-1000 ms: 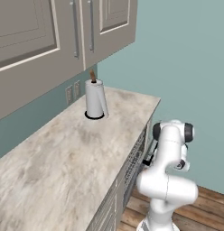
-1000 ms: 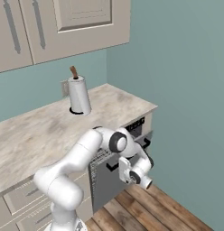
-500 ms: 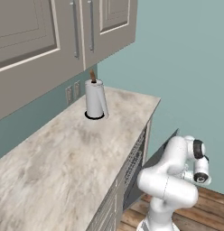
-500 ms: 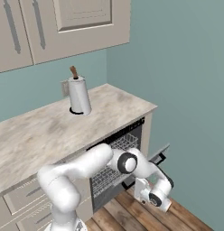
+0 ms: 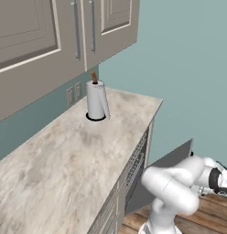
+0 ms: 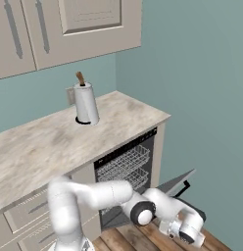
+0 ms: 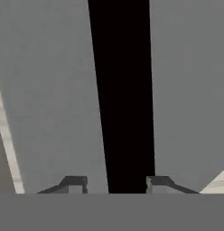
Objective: Open the dishwasher door and pull out the top rack.
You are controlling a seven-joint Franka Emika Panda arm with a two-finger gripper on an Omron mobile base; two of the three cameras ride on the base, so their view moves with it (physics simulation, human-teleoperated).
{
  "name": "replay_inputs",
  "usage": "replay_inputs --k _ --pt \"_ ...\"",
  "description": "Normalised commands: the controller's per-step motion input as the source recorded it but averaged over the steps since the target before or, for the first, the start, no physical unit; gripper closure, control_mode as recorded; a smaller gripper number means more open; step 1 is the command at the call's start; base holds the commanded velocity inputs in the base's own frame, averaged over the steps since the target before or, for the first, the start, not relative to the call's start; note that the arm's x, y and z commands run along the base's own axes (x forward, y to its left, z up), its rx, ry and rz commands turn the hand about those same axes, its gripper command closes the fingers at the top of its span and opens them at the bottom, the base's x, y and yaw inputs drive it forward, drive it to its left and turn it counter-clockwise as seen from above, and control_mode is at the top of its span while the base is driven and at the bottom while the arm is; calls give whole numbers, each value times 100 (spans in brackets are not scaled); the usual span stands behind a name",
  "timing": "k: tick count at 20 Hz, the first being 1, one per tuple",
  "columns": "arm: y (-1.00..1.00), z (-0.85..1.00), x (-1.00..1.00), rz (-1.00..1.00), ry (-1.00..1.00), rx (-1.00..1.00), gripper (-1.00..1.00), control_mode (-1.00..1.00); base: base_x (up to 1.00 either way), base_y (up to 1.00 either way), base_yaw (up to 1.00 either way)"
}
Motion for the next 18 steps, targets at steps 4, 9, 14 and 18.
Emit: replay_inputs --k 4,9,14,18 --pt "-10 100 -78 0 17 16 -100 -100 0 0 0" --pt "4 100 -80 0 23 8 -100 -100 0 0 0" --pt "50 100 -56 0 27 -4 -100 -100 0 0 0" --pt "70 100 21 0 22 -21 -100 -100 0 0 0"
